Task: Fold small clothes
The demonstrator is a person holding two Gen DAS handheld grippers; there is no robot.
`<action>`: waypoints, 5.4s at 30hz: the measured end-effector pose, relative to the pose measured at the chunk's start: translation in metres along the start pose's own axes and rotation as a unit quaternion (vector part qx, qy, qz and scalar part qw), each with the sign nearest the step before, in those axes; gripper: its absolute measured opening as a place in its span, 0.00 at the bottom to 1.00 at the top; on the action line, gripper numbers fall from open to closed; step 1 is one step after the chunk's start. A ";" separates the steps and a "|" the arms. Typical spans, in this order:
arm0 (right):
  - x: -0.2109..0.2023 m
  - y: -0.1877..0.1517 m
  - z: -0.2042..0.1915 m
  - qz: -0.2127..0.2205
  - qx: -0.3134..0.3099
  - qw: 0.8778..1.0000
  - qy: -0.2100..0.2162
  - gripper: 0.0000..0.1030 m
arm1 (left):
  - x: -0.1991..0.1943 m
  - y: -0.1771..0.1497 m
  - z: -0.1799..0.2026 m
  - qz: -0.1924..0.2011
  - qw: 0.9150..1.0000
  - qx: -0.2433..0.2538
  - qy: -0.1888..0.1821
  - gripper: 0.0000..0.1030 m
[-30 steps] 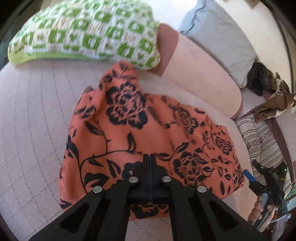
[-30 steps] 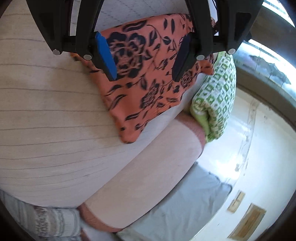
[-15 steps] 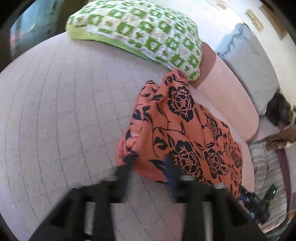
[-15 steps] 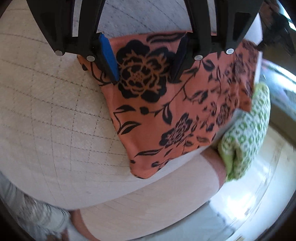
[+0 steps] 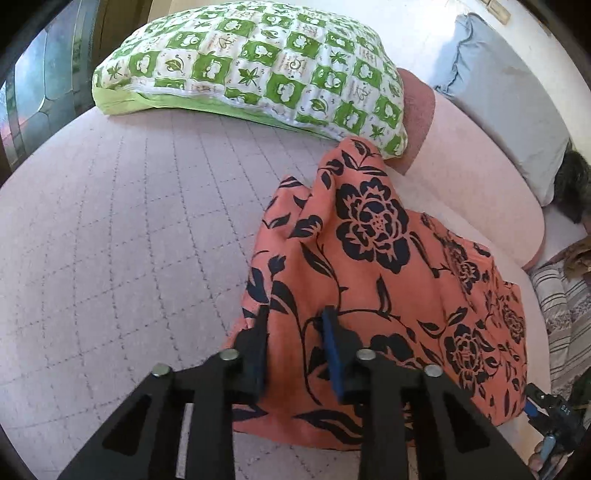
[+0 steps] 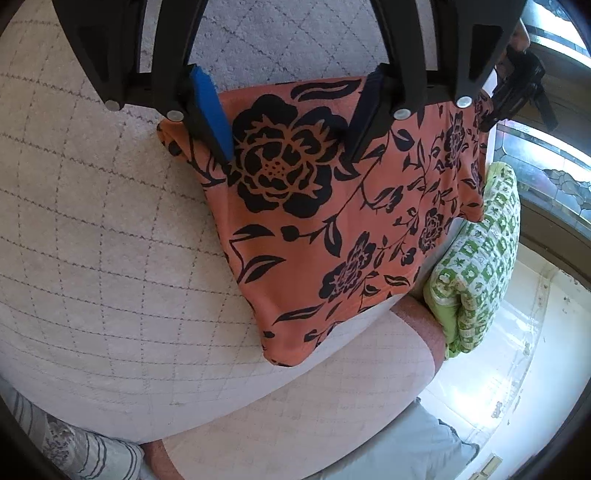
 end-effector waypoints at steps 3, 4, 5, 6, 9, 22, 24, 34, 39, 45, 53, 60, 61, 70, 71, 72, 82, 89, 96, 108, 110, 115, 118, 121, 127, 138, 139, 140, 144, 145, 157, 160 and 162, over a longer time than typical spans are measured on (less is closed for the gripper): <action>0.001 0.000 -0.002 -0.003 -0.007 1.000 -0.006 0.67 | -0.008 -0.004 0.008 0.012 1.000 0.017 0.013 0.11; 0.000 0.000 -0.002 -0.003 -0.006 1.000 -0.006 0.67 | -0.012 -0.007 0.010 0.016 1.000 0.019 0.017 0.10; 0.000 0.000 -0.001 -0.003 -0.005 1.000 -0.003 0.67 | -0.014 -0.008 0.011 0.018 0.999 0.020 0.019 0.09; 0.000 0.000 -0.001 -0.003 -0.004 1.000 -0.002 0.67 | -0.017 -0.011 0.012 0.022 0.999 0.021 0.022 0.09; -0.001 0.000 0.001 -0.005 -0.004 1.000 0.005 0.67 | -0.027 -0.018 0.017 0.035 0.998 0.035 0.033 0.09; -0.004 -0.003 0.003 -0.011 0.004 1.000 0.010 0.67 | -0.037 -0.006 0.022 0.050 0.998 0.039 0.013 0.32; -0.004 -0.004 0.003 -0.011 0.006 1.000 0.009 0.67 | -0.034 -0.005 0.028 0.049 0.997 0.052 0.009 0.32; -0.003 -0.003 0.002 -0.011 0.005 1.000 0.007 0.67 | -0.028 -0.004 0.016 0.025 0.999 0.024 0.001 0.06; -0.003 -0.003 0.002 -0.011 0.008 1.000 0.007 0.67 | -0.041 -0.015 0.014 0.025 0.999 0.023 -0.005 0.06; -0.003 -0.002 0.004 -0.010 0.011 1.000 0.008 0.67 | -0.046 -0.027 -0.023 0.024 0.999 0.000 -0.026 0.07; -0.020 0.000 0.020 -0.002 0.076 0.995 0.060 0.67 | -0.101 -0.006 -0.022 0.115 0.993 -0.022 -0.026 0.09; -0.047 -0.001 -0.002 0.060 0.047 0.992 0.097 0.67 | -0.088 -0.019 0.068 0.101 0.991 0.078 -0.029 0.63; -0.048 -0.003 -0.009 0.063 0.038 0.992 0.099 0.67 | -0.080 -0.021 0.076 0.086 0.992 0.082 -0.032 0.63; -0.020 -0.006 -0.043 0.042 -0.006 0.997 0.067 0.67 | -0.013 -0.039 0.098 -0.030 0.994 0.099 0.033 0.72; -0.012 -0.006 -0.041 0.031 0.002 0.998 0.057 0.67 | -0.004 -0.042 0.100 -0.040 0.992 0.113 0.047 0.74; -0.006 -0.005 -0.040 0.020 0.004 0.999 0.046 0.67 | -0.001 -0.046 0.103 -0.035 0.989 0.132 0.060 0.77; 0.003 -0.014 -0.033 -0.009 -0.023 0.999 0.023 0.67 | 0.002 -0.068 0.115 -0.034 0.984 0.154 0.082 0.97; -0.047 -0.032 -0.022 0.015 -0.012 0.998 0.066 0.67 | -0.056 -0.091 0.098 -0.002 0.997 0.050 0.054 0.97; -0.091 -0.051 -0.009 0.090 -0.031 0.995 0.028 0.68 | -0.102 -0.114 0.103 0.055 0.987 0.091 0.118 0.97; -0.072 -0.046 -0.010 0.071 0.005 0.997 0.023 0.69 | -0.090 -0.097 0.088 0.067 0.981 0.085 0.160 0.97; -0.070 -0.046 -0.013 0.070 0.006 0.997 0.029 0.69 | -0.091 -0.093 0.095 0.074 0.980 0.090 0.163 0.97; -0.071 -0.042 -0.020 0.080 -0.005 0.996 0.038 0.69 | -0.093 -0.076 0.122 0.098 0.979 0.108 0.146 0.97; -0.069 -0.036 -0.022 0.078 -0.001 0.996 0.046 0.69 | -0.082 -0.071 0.128 0.084 0.982 0.105 0.129 0.97; -0.068 -0.032 -0.026 0.082 -0.005 0.995 0.053 0.70 | -0.074 -0.057 0.126 0.073 0.986 0.088 0.125 0.97; -0.051 0.010 -0.025 0.092 0.000 0.993 0.078 0.69 | -0.053 -0.003 0.107 0.083 0.986 0.046 0.140 0.97; 0.028 0.096 -0.014 0.066 0.027 0.994 0.083 0.36 | 0.022 0.055 0.065 0.040 0.986 0.029 0.160 0.97; 0.033 0.102 -0.015 0.063 0.026 0.995 0.075 0.28 | 0.028 0.056 0.062 0.030 0.984 0.035 0.172 0.97; 0.041 0.108 -0.015 0.063 0.025 0.996 0.065 0.28 | 0.036 0.056 0.057 0.010 0.981 0.041 0.187 0.97; 0.082 0.112 -0.006 0.017 0.030 0.999 0.004 0.17 | 0.053 0.048 0.028 -0.037 0.985 -0.015 0.166 0.99; 0.080 0.112 -0.007 0.020 0.031 0.999 0.006 0.16 | 0.050 0.050 0.027 -0.042 0.985 -0.021 0.164 0.98; 0.001 0.034 -0.047 0.015 -0.018 0.999 0.030 0.21 | -0.047 -0.008 0.058 0.039 0.986 0.023 0.161 0.98; 0.002 0.002 -0.042 -0.004 -0.023 1.000 0.005 0.21 | -0.031 -0.022 0.055 0.008 0.987 0.035 0.159 0.98; 0.015 -0.019 -0.032 -0.038 -0.031 0.998 -0.039 0.24 | -0.003 -0.042 0.051 -0.066 0.981 0.048 0.175 1.00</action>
Point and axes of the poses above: each gripper's, at about its wrist camera, not at the fingertips, and x roughly the way its jaws point, z to its right, y to its top, the point moved 2 cm from there along x, roughly the way its jaws point, and after that the axes turned 2 degrees about -z, right-handed, at the moved point
